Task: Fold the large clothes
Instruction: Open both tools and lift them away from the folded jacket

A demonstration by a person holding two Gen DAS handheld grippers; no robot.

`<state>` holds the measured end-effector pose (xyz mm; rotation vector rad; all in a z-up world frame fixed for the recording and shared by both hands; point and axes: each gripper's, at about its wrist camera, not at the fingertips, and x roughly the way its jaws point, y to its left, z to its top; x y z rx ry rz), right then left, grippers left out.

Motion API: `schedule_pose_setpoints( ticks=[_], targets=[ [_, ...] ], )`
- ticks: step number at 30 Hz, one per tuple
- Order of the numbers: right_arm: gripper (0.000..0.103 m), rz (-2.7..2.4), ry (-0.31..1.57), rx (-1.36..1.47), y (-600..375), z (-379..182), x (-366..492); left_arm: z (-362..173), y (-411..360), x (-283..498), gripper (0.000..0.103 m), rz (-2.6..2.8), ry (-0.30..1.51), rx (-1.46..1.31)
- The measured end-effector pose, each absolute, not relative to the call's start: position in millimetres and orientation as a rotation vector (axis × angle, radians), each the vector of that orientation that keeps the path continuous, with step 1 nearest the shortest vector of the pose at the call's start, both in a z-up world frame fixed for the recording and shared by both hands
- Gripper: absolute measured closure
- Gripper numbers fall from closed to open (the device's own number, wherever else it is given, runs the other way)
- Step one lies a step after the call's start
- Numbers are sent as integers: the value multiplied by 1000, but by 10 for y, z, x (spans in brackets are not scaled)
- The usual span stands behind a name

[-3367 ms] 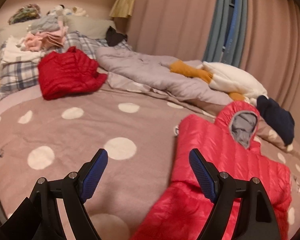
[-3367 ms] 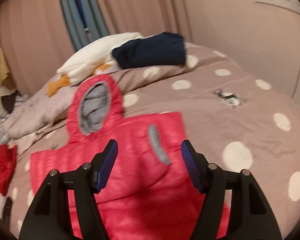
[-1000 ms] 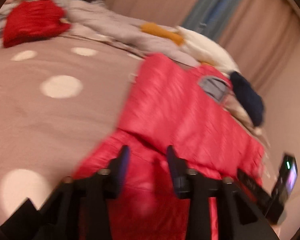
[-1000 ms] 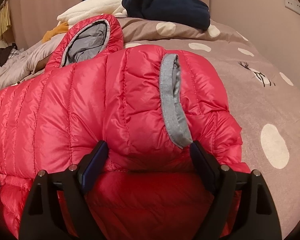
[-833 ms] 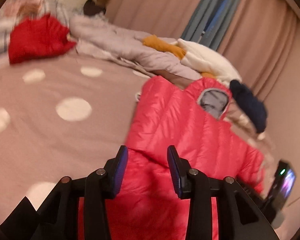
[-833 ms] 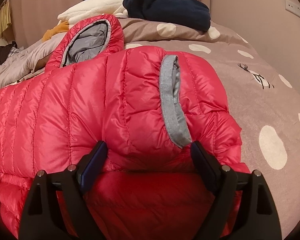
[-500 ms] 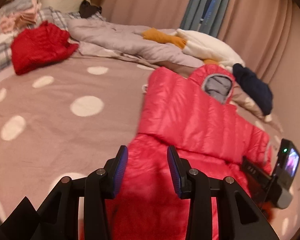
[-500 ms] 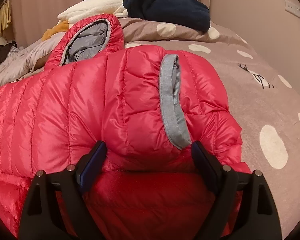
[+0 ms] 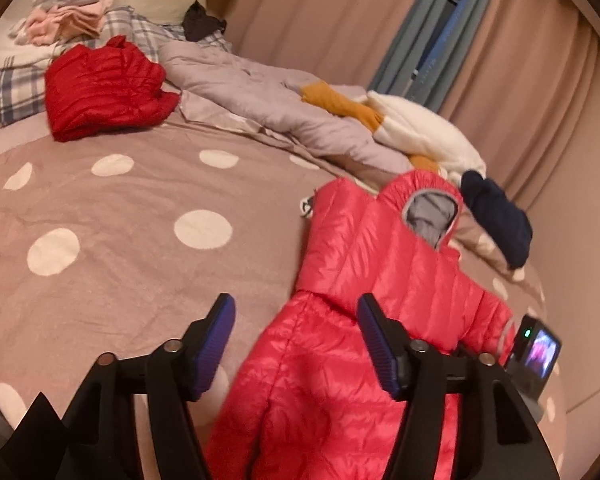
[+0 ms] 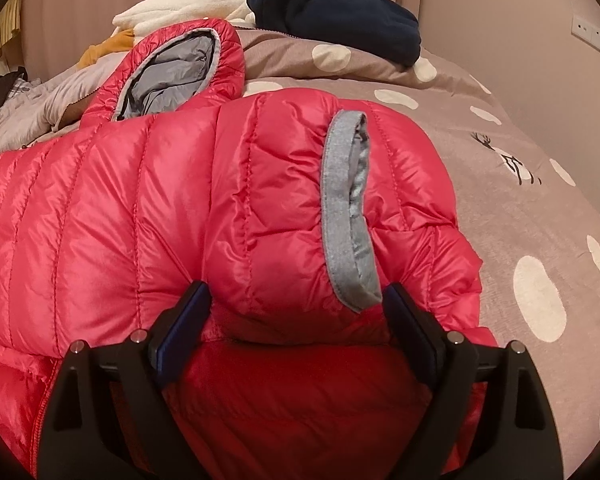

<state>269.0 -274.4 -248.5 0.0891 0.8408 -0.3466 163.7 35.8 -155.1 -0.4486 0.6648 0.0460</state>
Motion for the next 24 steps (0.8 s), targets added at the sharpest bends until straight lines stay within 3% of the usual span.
schedule_pose_setpoints(
  ticks=[2, 11, 16, 24],
  targets=[
    [15, -348, 837, 88, -2738, -2480, 2684, -1513, 360, 1619, 22, 56, 641, -461],
    [9, -339, 864, 45, -2669, -2271, 2572, -1382, 348, 1474, 19, 209, 561, -396],
    [8, -249, 792, 21, -2575, -1857, 2293, -1312, 369, 1348, 16, 206, 548, -400],
    [0, -165, 662, 6, -2428, -1096, 1773, -1145, 465, 1105, 2, 136, 501, -444]
  ],
)
